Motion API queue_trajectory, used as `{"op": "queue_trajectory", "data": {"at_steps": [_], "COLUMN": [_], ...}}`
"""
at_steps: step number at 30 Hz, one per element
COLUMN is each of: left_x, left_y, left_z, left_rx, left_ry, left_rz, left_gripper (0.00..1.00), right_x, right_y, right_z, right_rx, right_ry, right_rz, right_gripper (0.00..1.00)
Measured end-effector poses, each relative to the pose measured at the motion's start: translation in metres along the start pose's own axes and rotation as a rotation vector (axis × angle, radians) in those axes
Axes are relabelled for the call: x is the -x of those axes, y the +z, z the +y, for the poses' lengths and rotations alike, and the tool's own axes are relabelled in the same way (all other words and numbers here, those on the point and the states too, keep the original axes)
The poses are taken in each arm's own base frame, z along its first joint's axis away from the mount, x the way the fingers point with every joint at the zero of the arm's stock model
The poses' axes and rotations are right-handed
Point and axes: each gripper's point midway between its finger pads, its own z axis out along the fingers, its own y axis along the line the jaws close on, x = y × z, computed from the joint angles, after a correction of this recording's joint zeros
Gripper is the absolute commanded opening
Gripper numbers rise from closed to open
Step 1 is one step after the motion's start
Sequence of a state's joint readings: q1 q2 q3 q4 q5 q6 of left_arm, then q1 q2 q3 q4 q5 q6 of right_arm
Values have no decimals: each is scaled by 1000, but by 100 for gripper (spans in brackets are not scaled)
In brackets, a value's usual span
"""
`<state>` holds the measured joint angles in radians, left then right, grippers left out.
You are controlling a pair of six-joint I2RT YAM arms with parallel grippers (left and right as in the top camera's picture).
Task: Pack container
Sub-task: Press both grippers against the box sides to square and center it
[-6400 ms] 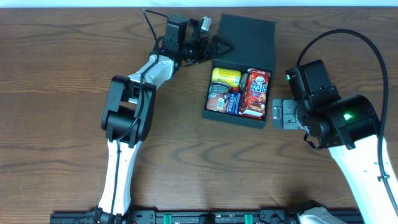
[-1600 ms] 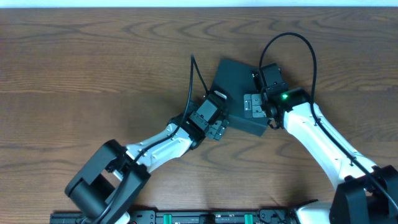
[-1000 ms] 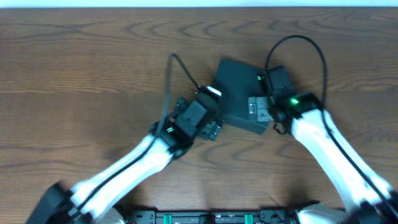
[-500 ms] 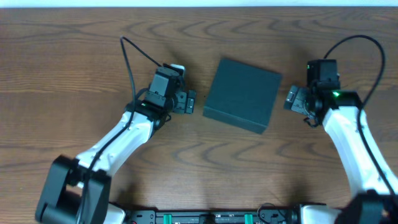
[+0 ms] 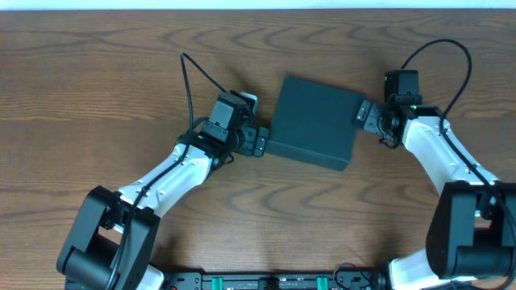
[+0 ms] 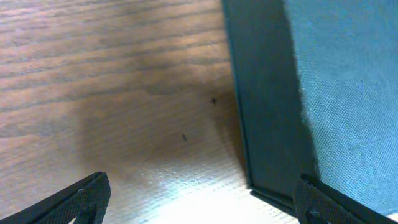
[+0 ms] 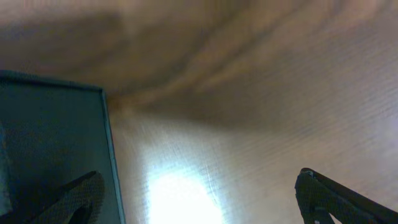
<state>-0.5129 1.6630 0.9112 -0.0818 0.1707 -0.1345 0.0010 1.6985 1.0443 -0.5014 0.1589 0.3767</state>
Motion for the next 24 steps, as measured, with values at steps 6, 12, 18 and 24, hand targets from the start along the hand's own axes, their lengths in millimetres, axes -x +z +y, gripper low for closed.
{"op": "queue_trajectory", "data": {"at_steps": [6, 12, 18, 24], "left_x": [-12, -31, -22, -18], "left_y": [1, -2, -18, -29], "left_z": [-15, -13, 10, 38], "left_rx": [-1, 42, 161, 225], "left_ry": [-11, -59, -78, -141], "left_rz": [36, 104, 55, 44], "left_gripper": [95, 95, 95, 95], "right_x": [13, 15, 9, -3], "right_y": [3, -1, -5, -8], "right_z": [5, 26, 47, 68], "right_rx": [5, 24, 48, 96], "right_ry": [1, -43, -86, -127], "right_rz": [-55, -82, -86, -66], "right_gripper": [99, 99, 99, 99]}}
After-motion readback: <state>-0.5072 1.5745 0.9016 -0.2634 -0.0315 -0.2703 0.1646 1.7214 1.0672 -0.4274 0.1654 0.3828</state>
